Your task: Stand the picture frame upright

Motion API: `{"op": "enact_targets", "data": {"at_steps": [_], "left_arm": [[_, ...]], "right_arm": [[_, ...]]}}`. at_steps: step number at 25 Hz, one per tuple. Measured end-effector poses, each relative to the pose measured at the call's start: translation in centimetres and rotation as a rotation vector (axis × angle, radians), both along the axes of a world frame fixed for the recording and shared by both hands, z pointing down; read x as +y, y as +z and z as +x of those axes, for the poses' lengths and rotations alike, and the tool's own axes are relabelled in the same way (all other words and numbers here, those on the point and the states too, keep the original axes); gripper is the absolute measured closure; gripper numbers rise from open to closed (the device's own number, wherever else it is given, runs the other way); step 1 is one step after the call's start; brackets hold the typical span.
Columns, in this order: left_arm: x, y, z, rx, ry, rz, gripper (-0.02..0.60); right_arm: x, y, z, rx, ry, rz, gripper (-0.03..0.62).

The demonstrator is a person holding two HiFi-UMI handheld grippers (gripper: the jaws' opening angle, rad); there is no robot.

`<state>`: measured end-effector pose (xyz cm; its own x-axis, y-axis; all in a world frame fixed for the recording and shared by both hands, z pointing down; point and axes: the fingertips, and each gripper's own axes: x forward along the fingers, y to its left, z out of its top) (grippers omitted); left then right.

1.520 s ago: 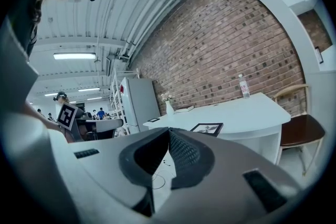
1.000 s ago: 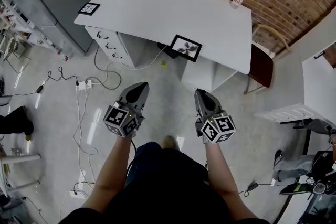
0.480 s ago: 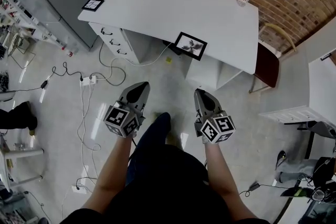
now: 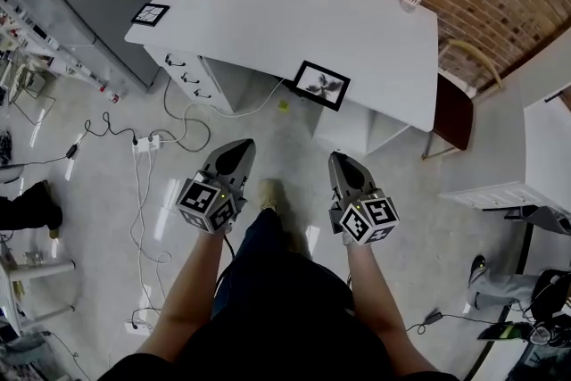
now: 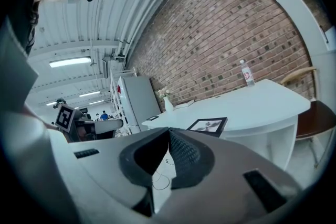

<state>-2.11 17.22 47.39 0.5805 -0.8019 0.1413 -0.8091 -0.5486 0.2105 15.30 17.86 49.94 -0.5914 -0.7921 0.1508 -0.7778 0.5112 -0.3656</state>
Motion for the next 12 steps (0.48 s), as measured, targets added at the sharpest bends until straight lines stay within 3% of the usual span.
{"op": "enact_targets", "data": {"at_steps": [12], "left_arm": [[-6.5, 1.4, 1.7, 0.014, 0.096, -0.028, 0.575]], "right_arm": [[-4.5, 2.6, -0.9, -0.035, 0.048, -0.089, 0.589]]}}
